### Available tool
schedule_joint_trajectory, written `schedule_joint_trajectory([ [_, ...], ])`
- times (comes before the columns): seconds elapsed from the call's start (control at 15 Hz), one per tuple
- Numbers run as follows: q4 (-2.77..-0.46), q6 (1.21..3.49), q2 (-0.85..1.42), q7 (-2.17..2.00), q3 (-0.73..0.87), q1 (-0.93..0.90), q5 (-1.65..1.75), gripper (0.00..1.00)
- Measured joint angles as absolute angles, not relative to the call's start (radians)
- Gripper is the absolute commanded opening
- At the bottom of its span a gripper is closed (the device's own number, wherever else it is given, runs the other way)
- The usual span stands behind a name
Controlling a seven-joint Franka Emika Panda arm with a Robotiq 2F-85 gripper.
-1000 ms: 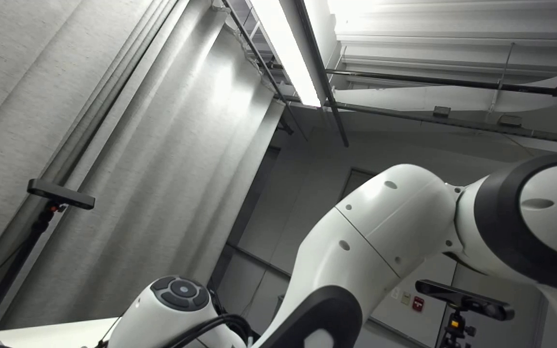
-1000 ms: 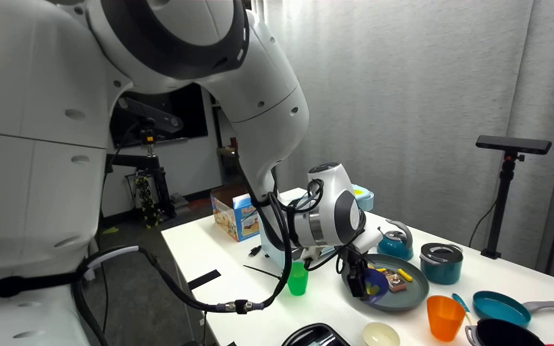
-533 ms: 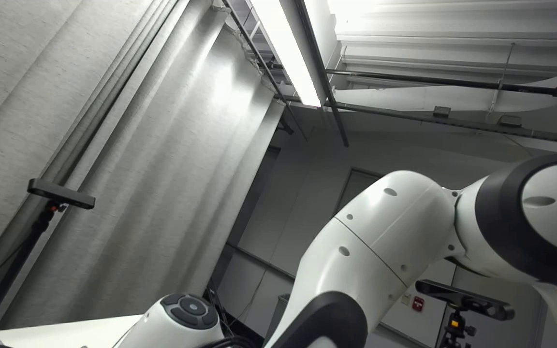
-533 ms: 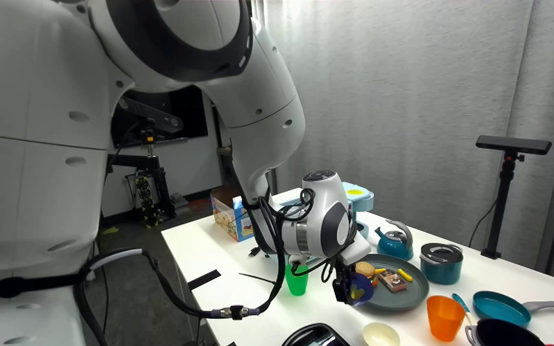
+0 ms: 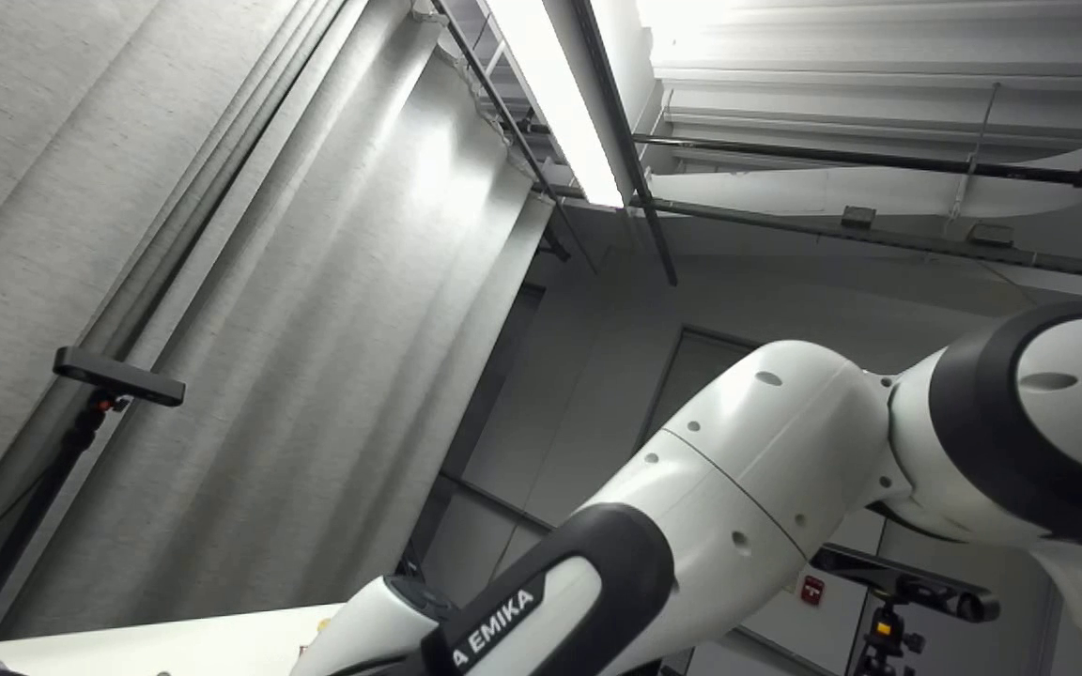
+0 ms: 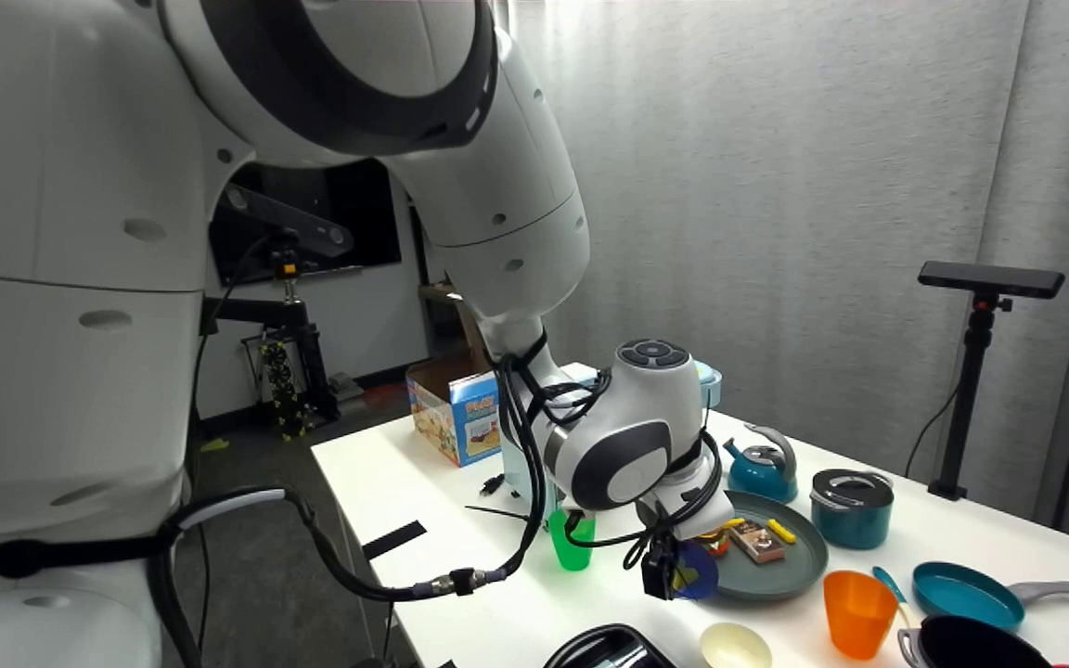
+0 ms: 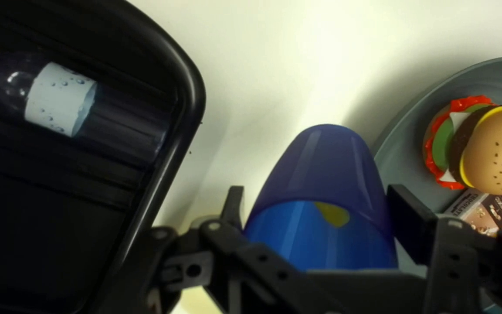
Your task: Pick up the blue cup and pour its contents in the white bowl
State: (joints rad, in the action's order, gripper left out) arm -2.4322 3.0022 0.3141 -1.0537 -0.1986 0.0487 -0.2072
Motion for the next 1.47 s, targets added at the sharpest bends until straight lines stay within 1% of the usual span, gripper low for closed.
schedule_joint_trajectory([
  [0.27, -2.428, 3.0, 0.298, -0.822, -0.31, 0.168, -0.464, 0.56],
  [0.6, -2.419, 2.984, 0.296, -0.592, -0.508, 0.398, -0.699, 0.56],
  [0.93, -2.404, 2.916, 0.296, -0.401, -0.641, 0.553, -0.901, 0.56],
  [1.13, -2.402, 2.864, 0.296, -0.31, -0.681, 0.611, -0.99, 0.56],
  [1.47, -2.403, 2.766, 0.296, -0.2, -0.689, 0.68, -1.078, 0.56],
])
